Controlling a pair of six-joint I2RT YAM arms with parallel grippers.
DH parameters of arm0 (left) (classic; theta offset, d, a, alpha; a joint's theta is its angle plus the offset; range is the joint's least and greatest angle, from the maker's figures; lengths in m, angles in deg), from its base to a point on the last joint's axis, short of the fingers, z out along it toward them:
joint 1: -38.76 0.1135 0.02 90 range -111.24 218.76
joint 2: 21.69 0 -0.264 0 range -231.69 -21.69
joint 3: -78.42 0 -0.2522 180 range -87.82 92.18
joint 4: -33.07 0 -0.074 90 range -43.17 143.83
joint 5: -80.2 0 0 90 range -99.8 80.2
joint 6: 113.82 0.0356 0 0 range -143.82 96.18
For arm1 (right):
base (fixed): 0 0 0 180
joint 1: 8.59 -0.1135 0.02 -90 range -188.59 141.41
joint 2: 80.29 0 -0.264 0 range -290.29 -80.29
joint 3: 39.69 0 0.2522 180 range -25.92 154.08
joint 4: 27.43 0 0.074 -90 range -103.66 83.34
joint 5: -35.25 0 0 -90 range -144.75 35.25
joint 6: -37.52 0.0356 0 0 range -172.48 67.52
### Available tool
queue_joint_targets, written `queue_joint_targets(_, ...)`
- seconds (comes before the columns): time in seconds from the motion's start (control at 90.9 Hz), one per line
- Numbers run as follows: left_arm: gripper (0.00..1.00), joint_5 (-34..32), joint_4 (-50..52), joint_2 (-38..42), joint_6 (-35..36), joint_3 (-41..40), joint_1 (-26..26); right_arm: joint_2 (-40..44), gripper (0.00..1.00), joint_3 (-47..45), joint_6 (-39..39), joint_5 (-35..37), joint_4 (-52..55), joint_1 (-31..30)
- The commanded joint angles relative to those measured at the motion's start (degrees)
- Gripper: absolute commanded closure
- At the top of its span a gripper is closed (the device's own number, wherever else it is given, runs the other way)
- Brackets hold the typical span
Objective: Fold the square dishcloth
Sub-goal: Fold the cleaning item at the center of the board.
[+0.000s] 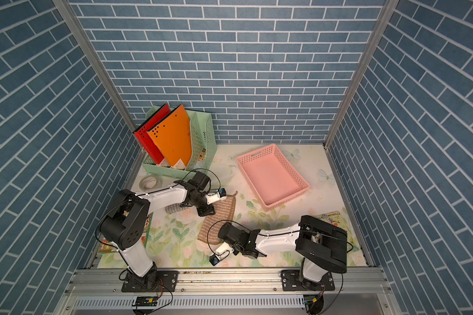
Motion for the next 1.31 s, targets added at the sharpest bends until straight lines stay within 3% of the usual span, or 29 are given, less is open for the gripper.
queue_joint_targets(0.0,0.57,-0.7,0.1,-0.7,0.6,-1.1,-0.1,-2.1,0.55,0.8,2.4,-1.6,2.4,-0.7)
queue_joint_targets(0.121,0.58,-1.1,0.4,-0.5,0.9,-1.2,-0.1,-3.8,0.58,1.6,3.7,-2.2,2.0,-0.9)
queue_joint_targets(0.319,0.59,-2.3,0.5,0.1,1.8,-1.8,0.0,-5.0,1.00,4.5,10.7,-4.6,4.4,-0.6)
queue_joint_targets(0.44,0.59,-2.4,0.6,0.4,2.2,-2.5,0.3,-2.5,1.00,6.1,20.1,-7.8,5.7,0.5)
queue_joint_targets(0.627,0.59,-2.5,1.2,1.6,3.3,-4.0,0.9,9.7,1.00,1.1,43.1,-12.5,-0.6,3.7)
queue_joint_targets(0.902,0.60,-0.9,3.3,3.8,4.9,-5.0,1.7,20.9,1.00,-8.7,68.3,-10.9,-11.3,10.0)
queue_joint_targets(1.122,0.60,2.7,4.7,5.9,4.1,-3.0,2.1,19.8,1.00,-7.6,78.7,-12.8,-10.7,15.6)
queue_joint_targets(1.298,0.60,7.3,6.4,6.8,2.1,2.2,4.3,17.3,1.00,-5.9,77.6,-14.9,-10.7,16.1)
